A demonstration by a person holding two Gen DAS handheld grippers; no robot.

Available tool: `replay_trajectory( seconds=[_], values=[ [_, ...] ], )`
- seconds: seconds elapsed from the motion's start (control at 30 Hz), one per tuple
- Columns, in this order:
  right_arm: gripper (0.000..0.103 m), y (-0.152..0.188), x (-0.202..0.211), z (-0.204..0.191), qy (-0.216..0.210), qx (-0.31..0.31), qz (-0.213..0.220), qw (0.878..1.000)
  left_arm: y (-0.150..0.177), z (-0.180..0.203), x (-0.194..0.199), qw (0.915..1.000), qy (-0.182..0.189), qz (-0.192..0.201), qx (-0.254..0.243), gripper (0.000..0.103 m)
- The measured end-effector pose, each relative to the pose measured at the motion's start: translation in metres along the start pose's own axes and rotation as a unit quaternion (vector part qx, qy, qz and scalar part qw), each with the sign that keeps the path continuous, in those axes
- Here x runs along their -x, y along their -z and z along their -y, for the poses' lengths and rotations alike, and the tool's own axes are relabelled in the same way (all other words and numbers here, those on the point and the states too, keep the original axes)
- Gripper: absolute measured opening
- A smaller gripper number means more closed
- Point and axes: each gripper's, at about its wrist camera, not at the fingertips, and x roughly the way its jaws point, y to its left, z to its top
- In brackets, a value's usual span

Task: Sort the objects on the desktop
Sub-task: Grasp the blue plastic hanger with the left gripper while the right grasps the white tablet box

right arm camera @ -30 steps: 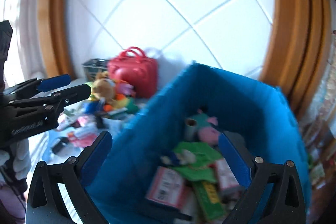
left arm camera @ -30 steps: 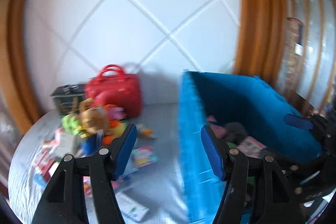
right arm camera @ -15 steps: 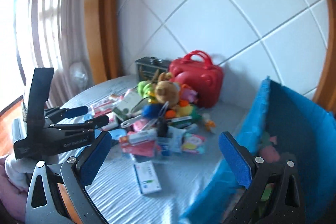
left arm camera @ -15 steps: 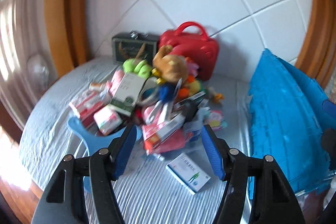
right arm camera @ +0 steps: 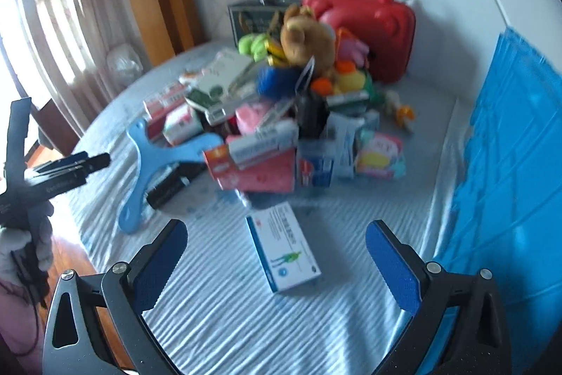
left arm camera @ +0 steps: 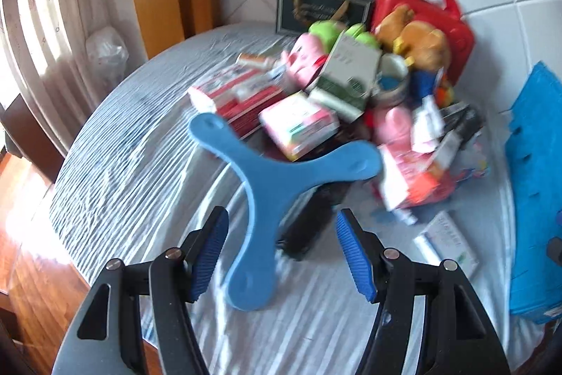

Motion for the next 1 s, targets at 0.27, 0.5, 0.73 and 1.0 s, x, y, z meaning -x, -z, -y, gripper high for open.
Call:
replay_trajectory(
  seconds=[0.27,0.5,0.73,1.0],
  values=[
    [0.103,0.021,-0.078,0.006,0.034,-0.042,-0.075,0.996,0.000,-0.018,-0.074,0.9983,0.013,-0.050,-0.029,0.063],
    [0.103,0.032,-0.120,0.005,0.064,-0.058,-0.118,0.989,0.000,-0.012,-0.117,0.9955,0.011,-0.056,-0.075,0.063],
    [0.103,0.033,-0.154,0.000,0.080,-0.040,-0.145,0.985,-0.002,-0.002,-0.142,0.9935,0.024,-0.071,-0.085,0.063],
    [0.103,0.030,-0.184,-0.002,0.130,-0.127,-0.179,0.967,-0.012,-0.003,-0.160,0.9933,0.022,-0.084,-0.076,0.063]
  ],
)
